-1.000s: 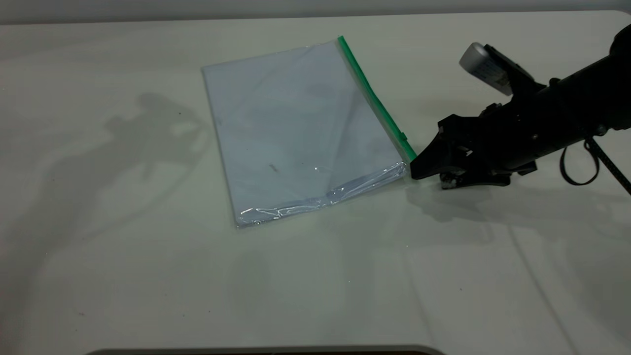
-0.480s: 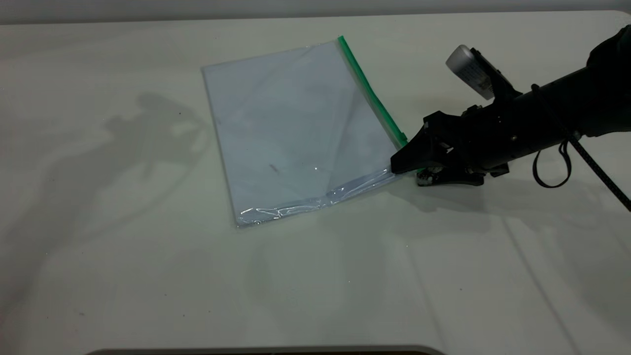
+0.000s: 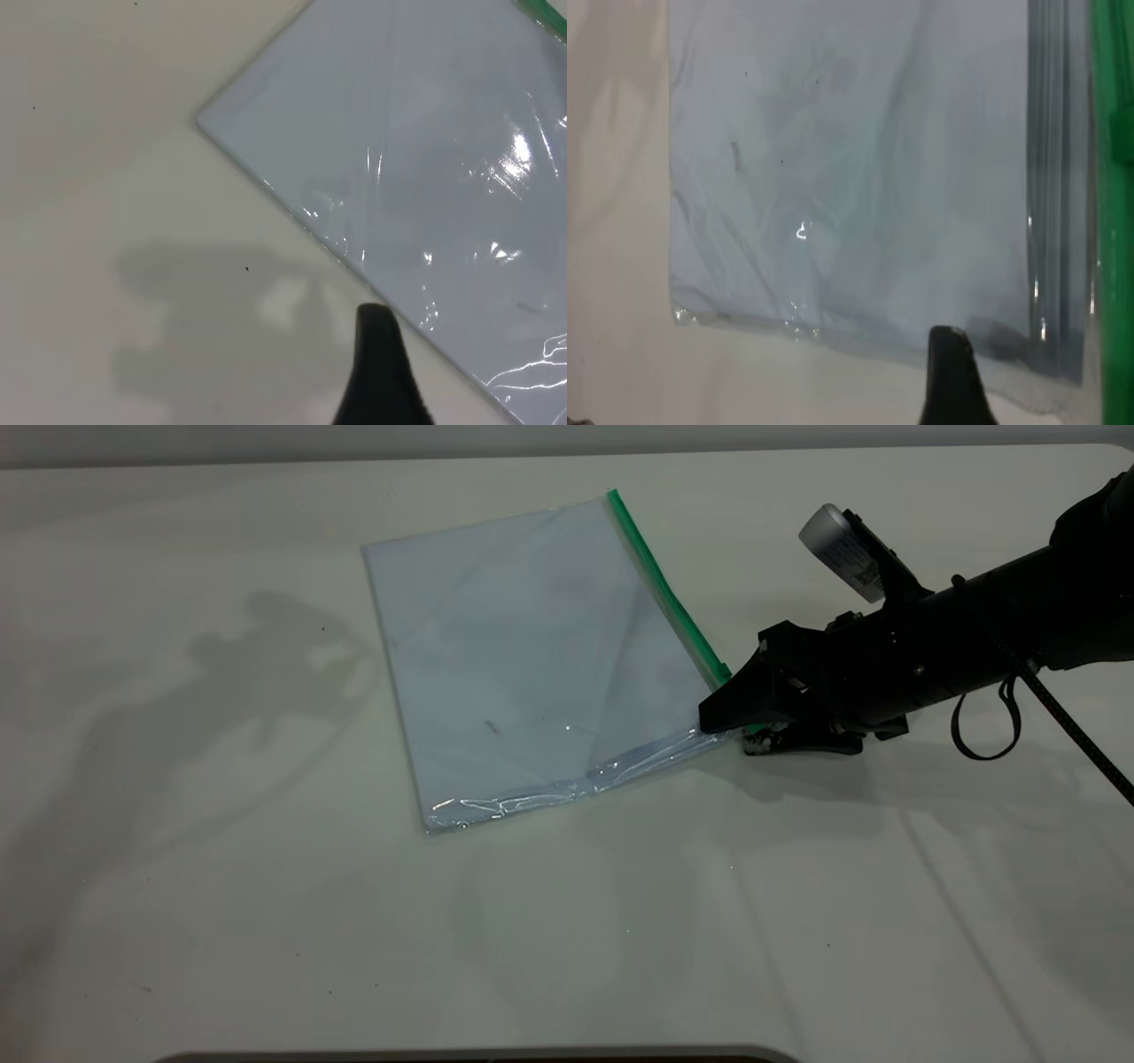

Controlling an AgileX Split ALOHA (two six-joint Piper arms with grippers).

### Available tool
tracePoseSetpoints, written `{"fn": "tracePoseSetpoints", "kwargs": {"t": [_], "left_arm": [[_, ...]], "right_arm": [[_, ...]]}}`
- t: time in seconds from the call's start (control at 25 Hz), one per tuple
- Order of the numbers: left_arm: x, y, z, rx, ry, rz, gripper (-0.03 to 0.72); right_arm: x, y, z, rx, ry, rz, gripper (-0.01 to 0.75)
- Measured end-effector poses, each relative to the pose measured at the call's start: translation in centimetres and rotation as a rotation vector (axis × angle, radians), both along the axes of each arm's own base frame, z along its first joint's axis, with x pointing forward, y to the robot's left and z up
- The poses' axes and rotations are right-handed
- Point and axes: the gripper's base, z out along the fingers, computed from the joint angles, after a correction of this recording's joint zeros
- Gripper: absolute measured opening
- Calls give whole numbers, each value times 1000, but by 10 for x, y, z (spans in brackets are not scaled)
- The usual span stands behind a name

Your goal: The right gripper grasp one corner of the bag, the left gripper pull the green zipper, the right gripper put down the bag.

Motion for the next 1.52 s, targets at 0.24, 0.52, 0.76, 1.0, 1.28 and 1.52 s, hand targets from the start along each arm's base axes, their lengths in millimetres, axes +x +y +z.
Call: {"fn": "tracePoseSetpoints", "kwargs": {"t": [0.24,0.52,0.76,1.0,1.28,1.52], "left_arm": [[1,0,0,-1,-8,5,588],[1,0,1,-9,-9,9,588],[1,-1,1,-19,-12,17,588],[2,-1,1,-19,-13,18,588],[2,-1,1,-19,-13,18,588],[2,-1,1,-16,-15,11,588]], "right_arm": [[5,6,4,27,-21,14,533],[5,7,4,27,-22,17,499],[5,17,1,29,-27,44,496],[6,20,0,30,-30,51,452],[8,20,0,29,-35,52,116],[25,24,11,40,-101,62,34]]}}
